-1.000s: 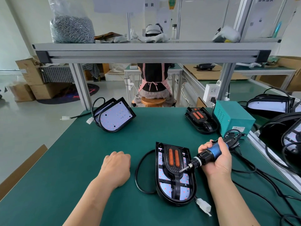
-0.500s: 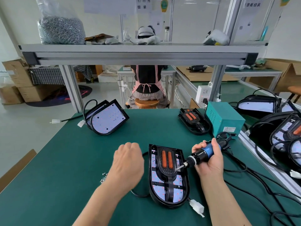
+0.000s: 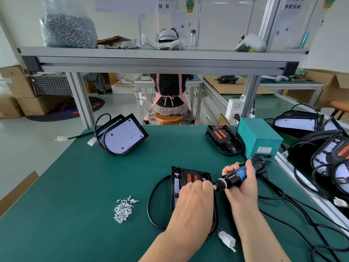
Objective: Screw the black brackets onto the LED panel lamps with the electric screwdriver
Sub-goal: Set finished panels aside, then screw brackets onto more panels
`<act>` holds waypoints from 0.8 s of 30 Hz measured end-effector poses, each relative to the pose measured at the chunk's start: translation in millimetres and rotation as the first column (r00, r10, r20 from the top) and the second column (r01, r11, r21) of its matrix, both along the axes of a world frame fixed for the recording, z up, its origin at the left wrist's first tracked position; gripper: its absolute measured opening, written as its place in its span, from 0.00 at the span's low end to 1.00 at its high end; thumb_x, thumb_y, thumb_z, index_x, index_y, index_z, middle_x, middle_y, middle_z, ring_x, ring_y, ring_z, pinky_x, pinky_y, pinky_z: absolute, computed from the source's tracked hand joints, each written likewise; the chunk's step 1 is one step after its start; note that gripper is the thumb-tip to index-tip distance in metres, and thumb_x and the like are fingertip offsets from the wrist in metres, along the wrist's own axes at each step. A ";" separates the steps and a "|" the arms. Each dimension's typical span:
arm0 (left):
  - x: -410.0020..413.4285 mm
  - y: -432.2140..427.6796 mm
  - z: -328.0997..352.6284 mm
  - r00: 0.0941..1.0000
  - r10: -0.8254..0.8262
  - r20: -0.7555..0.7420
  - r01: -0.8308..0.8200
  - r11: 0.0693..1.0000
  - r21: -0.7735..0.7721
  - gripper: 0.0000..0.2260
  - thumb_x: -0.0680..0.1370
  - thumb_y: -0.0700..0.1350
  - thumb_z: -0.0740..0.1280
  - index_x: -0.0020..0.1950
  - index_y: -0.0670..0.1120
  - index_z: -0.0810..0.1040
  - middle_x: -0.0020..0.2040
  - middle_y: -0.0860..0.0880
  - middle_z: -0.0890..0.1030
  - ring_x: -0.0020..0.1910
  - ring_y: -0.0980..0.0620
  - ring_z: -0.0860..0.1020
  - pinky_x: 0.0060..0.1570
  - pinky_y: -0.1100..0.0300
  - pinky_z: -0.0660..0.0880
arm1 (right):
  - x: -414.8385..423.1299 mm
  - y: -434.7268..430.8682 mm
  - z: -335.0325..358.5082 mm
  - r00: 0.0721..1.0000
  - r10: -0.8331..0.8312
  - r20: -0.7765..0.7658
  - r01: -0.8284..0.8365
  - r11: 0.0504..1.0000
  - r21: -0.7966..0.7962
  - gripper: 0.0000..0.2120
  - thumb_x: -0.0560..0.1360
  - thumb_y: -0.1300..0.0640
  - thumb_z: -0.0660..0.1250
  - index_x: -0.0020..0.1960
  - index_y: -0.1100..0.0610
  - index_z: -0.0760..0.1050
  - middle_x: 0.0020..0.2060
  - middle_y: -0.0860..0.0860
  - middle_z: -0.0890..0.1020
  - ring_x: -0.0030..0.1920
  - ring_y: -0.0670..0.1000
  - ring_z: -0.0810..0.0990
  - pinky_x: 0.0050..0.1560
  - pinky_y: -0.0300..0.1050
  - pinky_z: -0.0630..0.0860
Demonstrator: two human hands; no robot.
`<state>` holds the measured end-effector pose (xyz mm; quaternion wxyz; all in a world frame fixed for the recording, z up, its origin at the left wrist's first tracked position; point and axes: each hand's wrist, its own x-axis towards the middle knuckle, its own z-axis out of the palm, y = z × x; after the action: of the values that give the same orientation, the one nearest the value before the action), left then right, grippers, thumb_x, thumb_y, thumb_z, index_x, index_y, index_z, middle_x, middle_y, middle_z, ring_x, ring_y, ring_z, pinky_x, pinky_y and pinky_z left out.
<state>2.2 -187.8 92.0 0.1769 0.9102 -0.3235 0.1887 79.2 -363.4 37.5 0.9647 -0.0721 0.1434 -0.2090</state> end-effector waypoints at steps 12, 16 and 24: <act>5.3 1.8 -15.5 0.976 0.107 -0.189 -0.158 0.947 -0.281 0.12 0.78 0.32 0.57 0.45 0.50 0.63 0.42 0.54 0.67 0.42 0.50 0.63 0.44 0.62 0.57 | 0.4 3.2 2.0 1.000 0.003 -0.016 -0.003 1.000 0.019 0.12 0.79 0.51 0.70 0.47 0.57 0.69 0.36 0.50 0.74 0.33 0.46 0.75 0.38 0.39 0.76; 4.3 2.9 -13.9 0.973 0.123 -0.194 -0.180 0.934 -0.309 0.12 0.77 0.31 0.61 0.44 0.48 0.68 0.40 0.53 0.68 0.38 0.50 0.65 0.42 0.61 0.59 | 0.7 3.3 0.8 1.000 0.004 -0.011 -0.004 1.000 0.011 0.12 0.79 0.52 0.70 0.48 0.57 0.69 0.35 0.50 0.74 0.31 0.46 0.75 0.35 0.39 0.76; 5.6 3.2 -16.8 0.968 0.107 -0.227 -0.184 0.919 -0.350 0.08 0.80 0.34 0.60 0.46 0.47 0.70 0.41 0.51 0.72 0.39 0.49 0.66 0.42 0.61 0.61 | 1.6 3.2 0.9 1.000 -0.005 -0.013 0.006 1.000 0.012 0.11 0.79 0.52 0.70 0.48 0.57 0.70 0.34 0.50 0.75 0.31 0.46 0.74 0.36 0.39 0.76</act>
<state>7.8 -184.6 75.2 0.3619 0.8969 -0.1937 0.1647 80.8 -360.2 38.5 0.9636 -0.0672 0.1510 -0.2103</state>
